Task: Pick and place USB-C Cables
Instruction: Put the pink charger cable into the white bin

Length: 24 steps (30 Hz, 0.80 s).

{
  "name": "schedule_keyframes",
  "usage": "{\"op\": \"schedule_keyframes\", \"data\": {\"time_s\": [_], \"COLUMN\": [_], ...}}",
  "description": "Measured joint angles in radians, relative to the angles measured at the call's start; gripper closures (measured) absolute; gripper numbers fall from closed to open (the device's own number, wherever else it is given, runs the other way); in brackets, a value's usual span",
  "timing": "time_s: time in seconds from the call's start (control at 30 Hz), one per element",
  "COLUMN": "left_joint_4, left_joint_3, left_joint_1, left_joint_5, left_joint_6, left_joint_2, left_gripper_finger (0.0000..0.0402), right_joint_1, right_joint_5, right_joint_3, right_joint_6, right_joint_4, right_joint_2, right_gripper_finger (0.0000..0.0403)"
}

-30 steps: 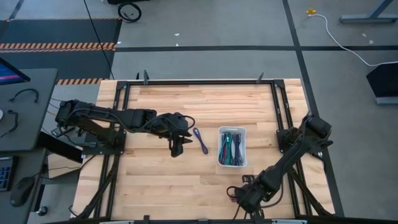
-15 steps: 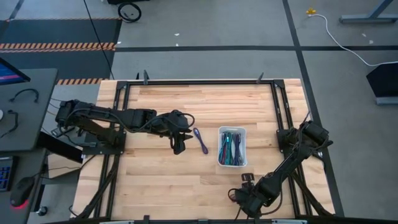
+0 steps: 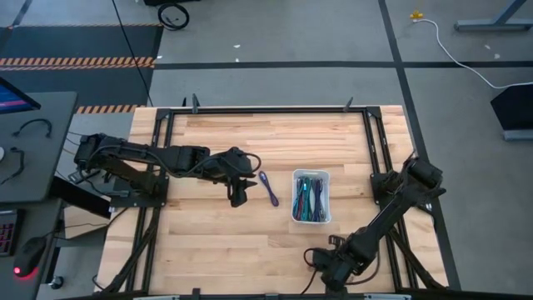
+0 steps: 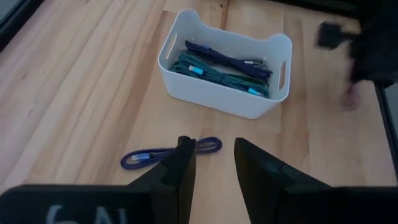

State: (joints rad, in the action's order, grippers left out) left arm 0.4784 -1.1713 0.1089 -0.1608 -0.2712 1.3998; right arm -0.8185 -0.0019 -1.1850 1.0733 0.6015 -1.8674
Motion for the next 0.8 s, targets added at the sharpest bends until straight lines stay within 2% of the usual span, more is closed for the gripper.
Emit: {"op": "schedule_keyframes", "data": {"time_s": [0.13, 0.23, 0.37, 0.47, 0.53, 0.67, 0.8], "left_joint_4": [0.029, 0.036, 0.034, 0.029, 0.019, 0.001, 0.012], "left_joint_3": [0.0, 0.0, 0.0, 0.0, 0.0, 0.0, 0.0], "left_joint_1": [0.0, 0.0, 0.0, 0.0, 0.0, 0.0, 0.0], "left_joint_5": [0.0, 0.0, 0.0, 0.0, 0.0, 0.0, 0.0], "left_joint_6": [0.028, 0.054, 0.104, 0.134, 0.153, 0.162, 0.163], "left_joint_2": [0.0, 0.0, 0.0, 0.0, 0.0, 0.0, 0.0], "left_gripper_finger": [0.0285, 0.0285, 0.0285, 0.0285, 0.0285, 0.0285, 0.0285], "right_joint_1": [0.013, 0.04, 0.101, 0.171, 0.229, 0.353, 0.45], "right_joint_5": [0.001, 0.045, 0.229, 0.384, 0.447, 0.456, 0.357], "right_joint_3": [-0.069, -0.12, -0.156, -0.156, -0.156, -0.156, -0.144], "right_joint_6": [0.088, 0.175, 0.344, 0.49, 0.601, 0.76, 0.76], "right_joint_4": [-0.006, 0.0, 0.039, 0.137, 0.245, 0.433, 0.506], "right_joint_2": [0.069, 0.122, 0.206, 0.26, 0.286, 0.287, 0.243], "right_gripper_finger": [0.0385, 0.0386, 0.0386, 0.0386, 0.0386, 0.0386, 0.0386]}}
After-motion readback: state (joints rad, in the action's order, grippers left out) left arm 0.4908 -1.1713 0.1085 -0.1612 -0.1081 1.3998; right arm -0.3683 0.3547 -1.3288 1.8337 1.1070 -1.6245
